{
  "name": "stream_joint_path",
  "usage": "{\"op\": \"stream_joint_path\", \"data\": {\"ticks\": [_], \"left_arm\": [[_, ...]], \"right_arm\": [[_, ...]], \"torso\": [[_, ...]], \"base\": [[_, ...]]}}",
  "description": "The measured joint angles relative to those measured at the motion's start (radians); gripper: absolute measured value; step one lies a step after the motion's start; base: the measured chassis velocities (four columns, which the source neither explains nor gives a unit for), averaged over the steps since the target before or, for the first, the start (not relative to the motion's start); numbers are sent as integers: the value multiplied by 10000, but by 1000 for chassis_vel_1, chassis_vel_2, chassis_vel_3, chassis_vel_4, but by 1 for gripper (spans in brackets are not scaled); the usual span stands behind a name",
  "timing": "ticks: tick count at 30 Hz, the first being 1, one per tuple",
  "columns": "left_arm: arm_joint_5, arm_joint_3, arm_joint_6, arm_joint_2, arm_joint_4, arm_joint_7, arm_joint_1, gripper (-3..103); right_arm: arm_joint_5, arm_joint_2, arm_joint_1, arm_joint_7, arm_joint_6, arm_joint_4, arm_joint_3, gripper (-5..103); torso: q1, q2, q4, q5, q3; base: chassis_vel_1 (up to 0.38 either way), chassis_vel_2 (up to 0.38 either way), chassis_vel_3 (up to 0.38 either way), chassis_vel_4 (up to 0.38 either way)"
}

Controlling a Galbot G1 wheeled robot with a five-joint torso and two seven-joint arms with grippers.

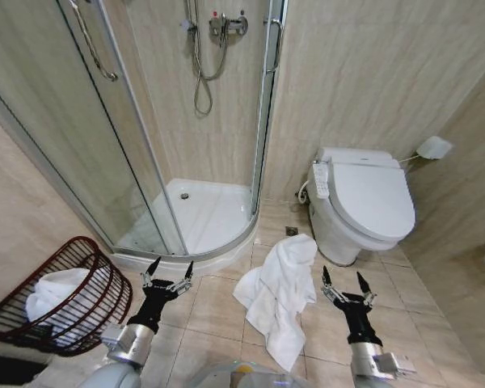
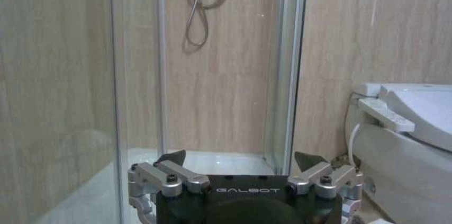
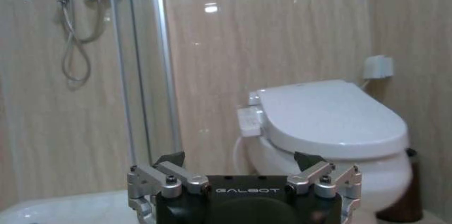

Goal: Discard the used towel into the hamper.

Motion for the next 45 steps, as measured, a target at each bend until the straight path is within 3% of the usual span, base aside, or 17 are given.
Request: {"op": "stream_joint_path", "data": {"ticks": [8, 14, 17, 22, 25, 26, 27, 30, 41, 45], "left_arm": [[0, 0, 0, -1, 0, 0, 0, 100], [0, 0, 0, 0, 0, 0, 0, 100], [0, 0, 0, 0, 0, 0, 0, 100], [0, 0, 0, -1, 0, 0, 1, 100], [0, 0, 0, 0, 0, 0, 0, 100], [0, 0, 0, 0, 0, 0, 0, 100], [0, 0, 0, 0, 0, 0, 0, 100], [0, 0, 0, 0, 0, 1, 0, 100], [0, 0, 0, -1, 0, 1, 0, 100], [0, 0, 0, -1, 0, 1, 0, 100]], "right_arm": [[317, -225, 171, 8, 1230, -1316, -321, 100], [776, -559, 518, -143, 1252, -1804, -333, 100], [1769, -967, 818, -463, 554, -2302, -168, 100], [2479, -1324, 1127, -700, -131, -2849, -139, 100], [3419, -1628, 1660, -904, -1246, -3454, -243, 100], [3419, -1628, 1660, -904, -1246, -3454, -243, 100], [4031, -1785, 1856, -907, -1889, -3647, -295, 100], [4563, -2098, 2396, -863, -2414, -4327, -407, 100], [3719, -3486, 4323, -1275, -1897, -8139, -1020, 100], [3701, -3722, 4690, -1387, -1841, -8566, -1247, 100]], "torso": [[0, 2, -1, 2, 1], [1, 3, 0, 2, 2], [2, 4, -1, 2, 3], [2, 3, -1, 3, 3], [3, 4, 0, 4, 3], [3, 4, 0, 4, 3], [2, 4, -1, 4, 4], [2, 5, 1, 3, 3], [3, 5, -1, 2, 5], [3, 5, 0, 1, 5]], "base": [[0, 0, 0, 0], [0, 0, 0, 0], [0, 0, 0, 0], [0, 0, 0, 0], [0, 0, 0, 0], [0, 0, 0, 0], [0, 0, 0, 0], [0, 0, 0, 0], [0, 0, 0, 0], [0, 0, 0, 0]]}}
